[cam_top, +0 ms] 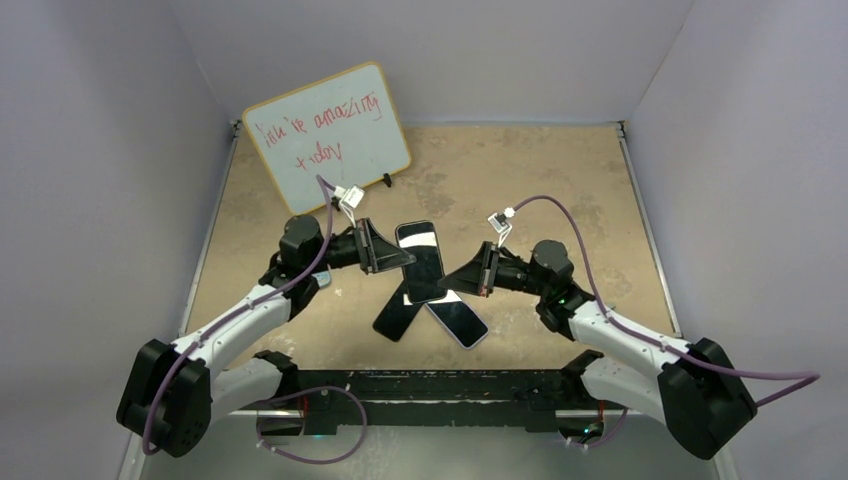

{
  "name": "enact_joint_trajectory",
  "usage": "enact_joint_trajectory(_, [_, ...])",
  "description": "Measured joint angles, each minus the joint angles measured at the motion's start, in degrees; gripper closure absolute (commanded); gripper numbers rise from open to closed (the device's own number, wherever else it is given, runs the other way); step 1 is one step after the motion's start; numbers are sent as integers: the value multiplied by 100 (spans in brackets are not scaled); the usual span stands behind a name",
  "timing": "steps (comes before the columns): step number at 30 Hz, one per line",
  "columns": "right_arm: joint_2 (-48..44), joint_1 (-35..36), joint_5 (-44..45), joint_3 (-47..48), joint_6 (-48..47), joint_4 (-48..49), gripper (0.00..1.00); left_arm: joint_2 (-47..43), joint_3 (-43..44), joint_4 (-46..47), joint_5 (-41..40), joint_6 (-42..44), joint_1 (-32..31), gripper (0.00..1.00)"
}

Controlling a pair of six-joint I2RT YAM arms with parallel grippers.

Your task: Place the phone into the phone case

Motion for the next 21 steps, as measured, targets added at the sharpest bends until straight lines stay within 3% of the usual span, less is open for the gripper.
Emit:
enact_joint_trajectory(2, [-48,28,39,0,22,-26,99,-107,55,-273,-35,131,-17,100])
enact_joint_trajectory(9, [-448,11,157,-11,-59,-402,34,-120,70,-293,225,321,-7,100])
enact_joint_trajectory(11, [-778,-7,192,37,-164,-636,24,-114,33,-326,332,400,26,100])
enact_joint_trajectory(16, [-1228,-15,328,481,-612,-1187,12,-138,28,-393,776,581,39,100])
enact_joint_trajectory(21, [-901,-15,286,866,-960,-1408,13,-177,-107,-157,1272,568,37,100])
